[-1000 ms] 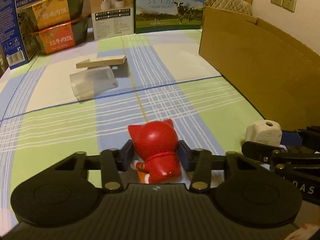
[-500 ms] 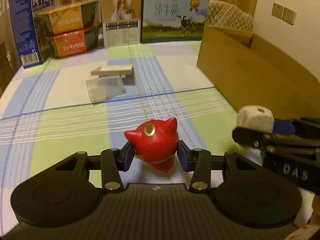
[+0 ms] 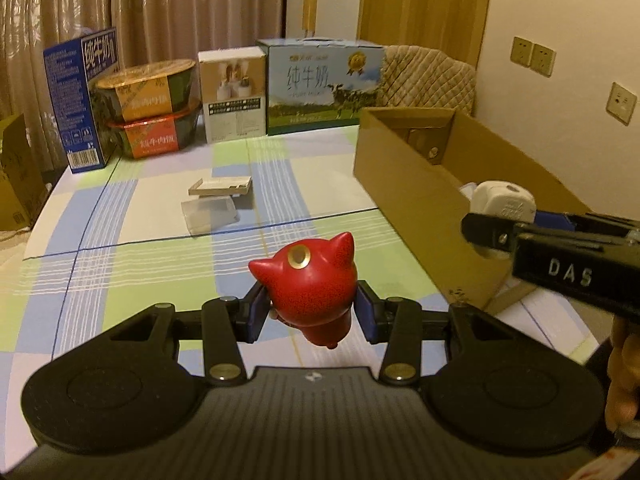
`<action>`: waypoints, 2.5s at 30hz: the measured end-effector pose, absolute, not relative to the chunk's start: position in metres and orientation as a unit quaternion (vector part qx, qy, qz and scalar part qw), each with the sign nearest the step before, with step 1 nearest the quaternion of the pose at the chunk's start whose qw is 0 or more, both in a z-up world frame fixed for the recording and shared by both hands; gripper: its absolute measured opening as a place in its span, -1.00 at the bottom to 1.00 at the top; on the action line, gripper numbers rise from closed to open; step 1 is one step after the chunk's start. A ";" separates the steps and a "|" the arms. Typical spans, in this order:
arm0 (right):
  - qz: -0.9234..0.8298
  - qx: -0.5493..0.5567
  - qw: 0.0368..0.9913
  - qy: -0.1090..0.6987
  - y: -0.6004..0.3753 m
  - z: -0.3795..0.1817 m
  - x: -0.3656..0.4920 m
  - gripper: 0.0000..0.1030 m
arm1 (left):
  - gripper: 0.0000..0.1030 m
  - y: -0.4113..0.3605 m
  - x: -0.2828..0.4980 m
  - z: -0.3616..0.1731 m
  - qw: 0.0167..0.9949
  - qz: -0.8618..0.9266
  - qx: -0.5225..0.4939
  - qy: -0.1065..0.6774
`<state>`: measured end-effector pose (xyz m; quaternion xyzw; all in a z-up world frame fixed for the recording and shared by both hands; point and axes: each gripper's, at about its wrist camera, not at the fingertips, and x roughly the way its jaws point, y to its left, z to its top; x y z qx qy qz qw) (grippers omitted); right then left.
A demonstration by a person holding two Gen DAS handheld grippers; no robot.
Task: Organize rigid objects
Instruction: 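Carry the red cat figure with the left tool toward the cardboard box while the right tool carries the plug, then lower the red cat into the box and open the left tool while the right tool holds the plug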
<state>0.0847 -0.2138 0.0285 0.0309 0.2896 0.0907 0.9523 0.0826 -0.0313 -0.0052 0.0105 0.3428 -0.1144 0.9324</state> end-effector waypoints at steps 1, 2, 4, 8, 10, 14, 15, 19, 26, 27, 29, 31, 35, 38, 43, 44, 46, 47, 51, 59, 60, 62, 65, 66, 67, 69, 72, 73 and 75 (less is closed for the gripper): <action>0.087 0.032 0.954 0.286 -0.218 0.033 0.080 -0.18 | -0.22 -0.034 0.079 -0.003 0.933 -0.115 0.011 0.341; 0.084 0.034 0.955 0.283 -0.223 0.036 0.077 -0.18 | -0.22 -0.036 0.077 0.000 0.933 -0.117 0.012 0.340; 0.077 0.038 0.957 0.278 -0.233 0.042 0.071 -0.18 | -0.22 -0.042 0.072 0.005 0.934 -0.121 0.014 0.337; 0.059 0.046 0.960 0.268 -0.255 0.052 0.063 -0.18 | -0.22 -0.056 0.067 0.014 0.935 -0.133 0.020 0.329; 0.051 0.050 0.962 0.264 -0.266 0.055 0.061 -0.18 | -0.22 -0.063 0.065 0.018 0.935 -0.140 0.022 0.325; 0.033 0.060 0.963 0.259 -0.288 0.059 0.060 -0.18 | -0.22 -0.081 0.068 0.027 0.935 -0.155 0.027 0.317; 0.030 0.061 0.964 0.259 -0.293 0.059 0.060 -0.18 | -0.22 -0.086 0.070 0.030 0.935 -0.159 0.026 0.316; 0.015 0.067 0.964 0.256 -0.316 0.062 0.063 -0.18 | -0.22 -0.108 0.078 0.038 0.935 -0.176 0.027 0.307; -0.001 0.068 0.963 0.262 -0.351 0.061 0.082 -0.18 | -0.22 -0.143 0.102 0.047 0.930 -0.210 0.023 0.299; 0.000 0.067 0.962 0.265 -0.355 0.060 0.086 -0.18 | -0.22 -0.149 0.107 0.048 0.930 -0.215 0.025 0.298; 0.004 0.068 0.960 0.273 -0.362 0.057 0.094 -0.18 | -0.22 -0.159 0.118 0.049 0.928 -0.223 0.030 0.296; 0.011 0.065 0.957 0.282 -0.369 0.054 0.104 -0.18 | -0.22 -0.167 0.133 0.048 0.925 -0.232 0.027 0.299; 0.031 0.057 0.951 0.301 -0.381 0.051 0.132 -0.17 | -0.22 -0.180 0.166 0.045 0.920 -0.243 0.032 0.307; 0.045 0.046 0.948 0.311 -0.391 0.051 0.159 -0.18 | -0.22 -0.186 0.196 0.042 0.917 -0.247 0.041 0.312; 0.061 0.029 0.940 0.335 -0.403 0.047 0.212 -0.18 | -0.22 -0.194 0.251 0.035 0.909 -0.252 0.038 0.329; 0.068 0.030 0.938 0.340 -0.404 0.046 0.222 -0.18 | -0.22 -0.197 0.259 0.033 0.908 -0.252 0.040 0.332; 0.084 0.038 0.933 0.347 -0.406 0.044 0.242 -0.18 | -0.22 -0.202 0.275 0.030 0.906 -0.252 0.049 0.337; 0.090 0.038 0.932 0.349 -0.406 0.043 0.251 -0.18 | -0.22 -0.205 0.282 0.028 0.905 -0.252 0.054 0.339; 0.099 0.041 0.927 0.360 -0.406 0.034 0.280 -0.18 | -0.22 -0.213 0.305 0.018 0.899 -0.251 0.073 0.351; 0.095 0.053 0.913 0.392 -0.409 0.014 0.309 -0.18 | -0.22 -0.220 0.336 -0.004 0.888 -0.248 0.094 0.375; 0.095 0.058 0.912 0.396 -0.410 0.012 0.312 -0.18 | -0.22 -0.220 0.338 -0.006 0.888 -0.247 0.095 0.377; 0.091 0.058 0.910 0.400 -0.411 0.008 0.315 -0.18 | -0.22 -0.221 0.342 -0.010 0.887 -0.244 0.098 0.380; 0.087 0.057 0.909 0.403 -0.413 0.005 0.318 -0.18 | -0.22 -0.224 0.345 -0.014 0.886 -0.244 0.104 0.380; 0.084 0.058 0.909 0.404 -0.413 0.004 0.318 -0.18 | -0.22 -0.225 0.346 -0.015 0.886 -0.244 0.105 0.381; 0.082 0.059 0.909 0.404 -0.414 0.003 0.319 -0.18 | -0.22 -0.226 0.347 -0.017 0.885 -0.244 0.107 0.382; 0.082 0.062 0.908 0.405 -0.414 0.002 0.319 -0.18 | -0.22 -0.229 0.347 -0.019 0.884 -0.245 0.113 0.383; 0.086 0.059 0.908 0.406 -0.414 0.001 0.319 -0.18 | -0.22 -0.231 0.347 -0.024 0.883 -0.244 0.115 0.385; 0.086 0.058 0.908 0.405 -0.413 0.002 0.319 -0.18 | -0.22 -0.231 0.347 -0.024 0.883 -0.244 0.114 0.385; 0.086 0.059 0.908 0.405 -0.413 0.002 0.319 -0.18 | -0.22 -0.231 0.347 -0.027 0.882 -0.241 0.117 0.388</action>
